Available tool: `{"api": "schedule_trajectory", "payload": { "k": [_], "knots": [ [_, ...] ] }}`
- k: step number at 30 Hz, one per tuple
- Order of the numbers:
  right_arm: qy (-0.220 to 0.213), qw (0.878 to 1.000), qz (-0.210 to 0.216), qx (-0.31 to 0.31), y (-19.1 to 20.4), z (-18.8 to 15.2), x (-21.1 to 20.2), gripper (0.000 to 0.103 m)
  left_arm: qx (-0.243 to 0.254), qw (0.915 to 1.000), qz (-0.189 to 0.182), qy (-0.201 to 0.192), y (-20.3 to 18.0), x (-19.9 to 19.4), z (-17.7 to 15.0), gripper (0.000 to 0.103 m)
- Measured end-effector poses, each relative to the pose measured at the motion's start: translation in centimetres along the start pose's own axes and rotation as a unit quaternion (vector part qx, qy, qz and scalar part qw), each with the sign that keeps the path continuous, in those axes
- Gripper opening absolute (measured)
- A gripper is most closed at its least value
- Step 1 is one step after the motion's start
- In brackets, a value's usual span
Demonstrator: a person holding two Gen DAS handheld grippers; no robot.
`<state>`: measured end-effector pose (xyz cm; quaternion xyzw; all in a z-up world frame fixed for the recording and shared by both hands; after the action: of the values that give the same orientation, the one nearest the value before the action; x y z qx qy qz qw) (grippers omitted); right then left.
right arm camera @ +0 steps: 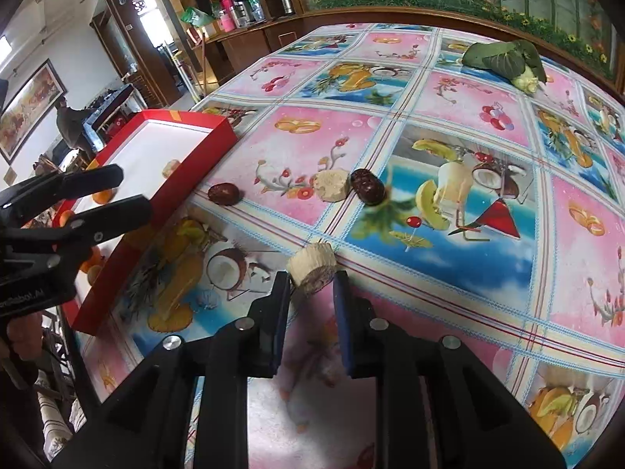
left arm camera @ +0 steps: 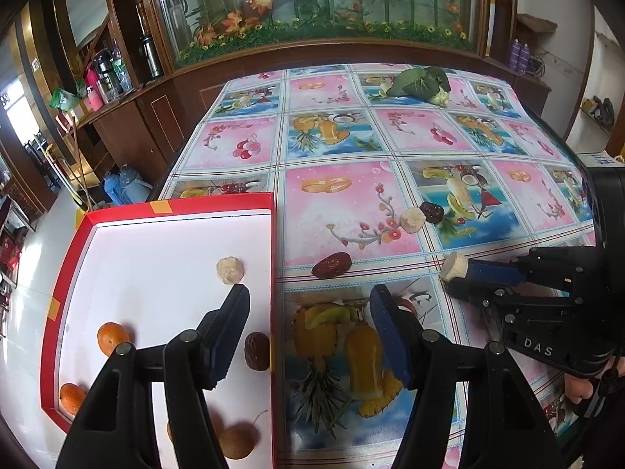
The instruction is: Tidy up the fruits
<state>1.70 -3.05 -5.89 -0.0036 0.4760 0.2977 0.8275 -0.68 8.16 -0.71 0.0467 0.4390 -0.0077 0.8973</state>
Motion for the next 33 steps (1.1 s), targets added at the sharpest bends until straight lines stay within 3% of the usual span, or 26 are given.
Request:
{"api": "schedule_trajectory", "payload": {
  "k": [6, 10, 16, 18, 21, 28, 33],
  "knots": [
    [-0.007, 1.0, -0.004, 0.004, -0.1, 0.3, 0.1, 0.028, -0.003, 1.0, -0.004, -0.002, 0.2, -0.1, -0.2, 0.064],
    [-0.017, 1.0, -0.008, 0.008, -0.2, 0.5, 0.1, 0.037, -0.001, 1.0, -0.006, -0.003, 0.1, -0.2, -0.2, 0.064],
    [-0.031, 0.999, -0.005, 0.019, -0.5, 0.8, 0.2, 0.037, 0.005, 1.0, -0.002, 0.001, 0.1, 0.3, 0.2, 0.064],
    [-0.032, 0.999, -0.003, 0.022, -0.6, 0.8, 0.2, 0.028, 0.011, 0.9999, -0.001, 0.001, -0.1, 0.5, 0.5, 0.064],
    [-0.034, 0.999, -0.011, 0.038, -1.4, 1.0, 0.0, 0.028, 0.025, 0.9996, -0.007, -0.004, -0.8, 0.8, 1.2, 0.064],
    [-0.048, 0.987, -0.055, 0.141, -7.1, 1.4, -1.6, 0.028, 0.079, 0.9962, -0.036, 0.004, -4.5, 3.4, 2.6, 0.064],
    [-0.053, 0.98, -0.059, 0.184, -8.9, 1.4, -2.3, 0.028, 0.108, 0.9928, -0.049, 0.013, -7.1, 5.6, 3.2, 0.064]
  ]
}}
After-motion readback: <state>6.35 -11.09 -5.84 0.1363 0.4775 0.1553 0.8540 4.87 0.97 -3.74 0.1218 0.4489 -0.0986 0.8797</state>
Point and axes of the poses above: each gripper's, at about its wrist camera, not at the fingertips, and x roughly the way its jaws point, y to its left, z to its top, the point moved 9 cm from there along x, roughly the way its jaws point, and after that the axes turned 1 degree about -z, right-handed, at the moved point
